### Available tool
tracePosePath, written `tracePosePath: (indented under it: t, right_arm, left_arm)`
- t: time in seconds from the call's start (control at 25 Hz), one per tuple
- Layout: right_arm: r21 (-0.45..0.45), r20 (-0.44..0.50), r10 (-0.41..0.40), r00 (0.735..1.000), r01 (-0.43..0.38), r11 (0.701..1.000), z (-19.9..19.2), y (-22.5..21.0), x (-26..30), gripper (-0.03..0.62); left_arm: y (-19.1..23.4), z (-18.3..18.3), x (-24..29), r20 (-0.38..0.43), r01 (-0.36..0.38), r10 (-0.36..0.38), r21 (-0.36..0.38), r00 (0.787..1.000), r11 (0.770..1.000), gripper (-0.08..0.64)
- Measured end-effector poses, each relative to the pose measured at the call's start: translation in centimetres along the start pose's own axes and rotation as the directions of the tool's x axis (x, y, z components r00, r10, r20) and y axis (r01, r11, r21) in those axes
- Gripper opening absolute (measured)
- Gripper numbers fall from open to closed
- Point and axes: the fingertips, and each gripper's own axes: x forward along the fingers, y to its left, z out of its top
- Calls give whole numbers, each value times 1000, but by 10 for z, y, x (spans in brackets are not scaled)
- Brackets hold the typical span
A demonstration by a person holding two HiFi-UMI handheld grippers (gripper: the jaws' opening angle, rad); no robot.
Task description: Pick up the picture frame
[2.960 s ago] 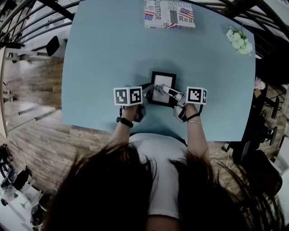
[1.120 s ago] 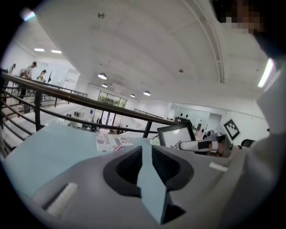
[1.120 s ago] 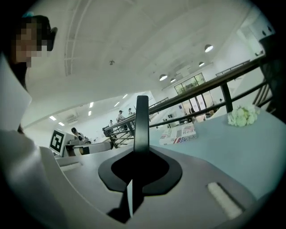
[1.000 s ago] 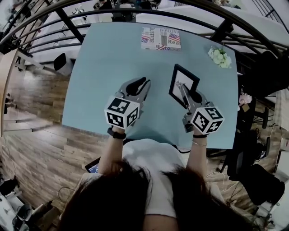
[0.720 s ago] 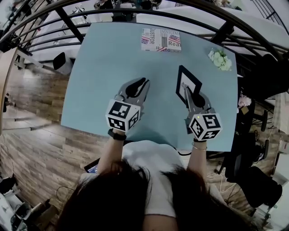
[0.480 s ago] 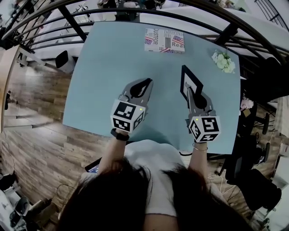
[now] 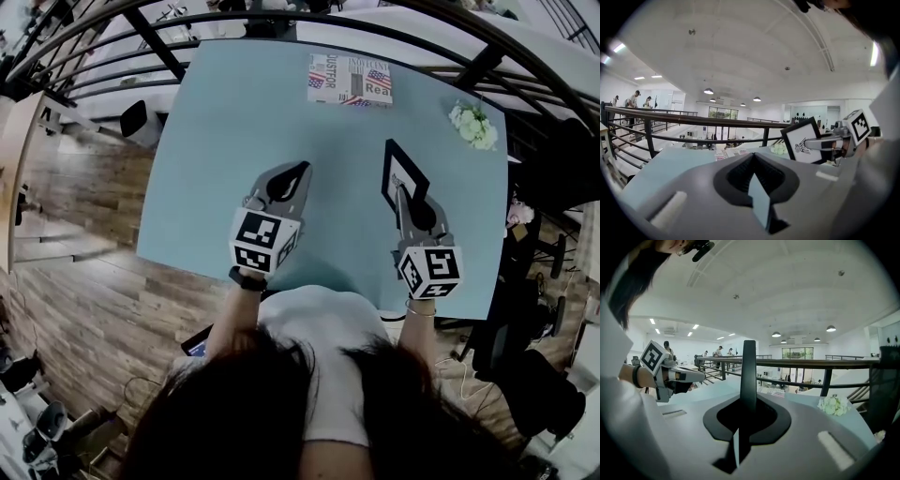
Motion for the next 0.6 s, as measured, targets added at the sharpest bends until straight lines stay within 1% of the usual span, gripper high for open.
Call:
tracePosePath:
  t: [0.28,0.6]
  right_arm:
    - [14,17,-66,998,65,998,-3,-11,-8,14]
    - [10,30,-90,996,90,996,-2,-17,-13,14]
  left_arm:
    - [-1,-2,3,0,23,-23,-22,1000,999,57]
    - [-5,-2,7,1,31,-31,-33,1000,999,57]
